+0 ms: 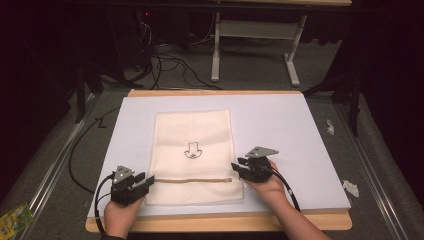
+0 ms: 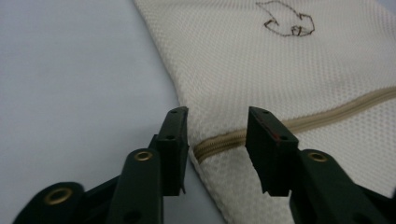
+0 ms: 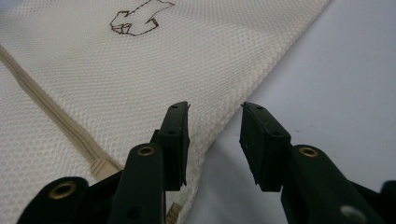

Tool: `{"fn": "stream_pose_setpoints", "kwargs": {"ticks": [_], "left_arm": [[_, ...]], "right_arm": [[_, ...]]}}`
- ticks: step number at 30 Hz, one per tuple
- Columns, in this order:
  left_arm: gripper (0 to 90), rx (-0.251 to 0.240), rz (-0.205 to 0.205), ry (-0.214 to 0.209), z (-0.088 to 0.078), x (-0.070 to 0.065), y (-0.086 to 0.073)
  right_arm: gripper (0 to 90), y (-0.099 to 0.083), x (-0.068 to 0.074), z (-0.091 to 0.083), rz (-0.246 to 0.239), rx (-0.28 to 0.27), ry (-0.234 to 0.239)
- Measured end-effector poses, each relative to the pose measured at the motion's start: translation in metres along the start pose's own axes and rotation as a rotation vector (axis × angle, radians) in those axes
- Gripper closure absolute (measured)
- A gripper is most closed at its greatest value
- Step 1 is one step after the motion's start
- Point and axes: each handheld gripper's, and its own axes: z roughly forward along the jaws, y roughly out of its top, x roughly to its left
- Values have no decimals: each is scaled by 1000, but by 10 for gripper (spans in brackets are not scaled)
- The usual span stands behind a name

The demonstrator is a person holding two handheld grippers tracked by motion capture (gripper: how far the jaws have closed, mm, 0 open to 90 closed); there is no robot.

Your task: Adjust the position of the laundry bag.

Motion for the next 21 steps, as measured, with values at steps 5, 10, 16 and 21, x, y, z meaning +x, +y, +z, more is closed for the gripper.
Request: {"fn": "stream_pose_setpoints", "kwargs": {"ticks": [5, 10, 16, 21], "left_arm": [[654, 37, -34, -3, -2, -4, -5], [618, 51, -54, 10, -1, -5, -9], [800, 53, -28, 44, -1, -7, -11], [834, 57, -21, 41, -1, -8, -9]], "right_arm": [[707, 4, 0, 13, -3, 43, 0], [771, 5, -1, 21, -11, 60, -1], [869, 8, -1, 22, -36, 65, 4], [878, 8, 0, 19, -53, 62, -10]]}}
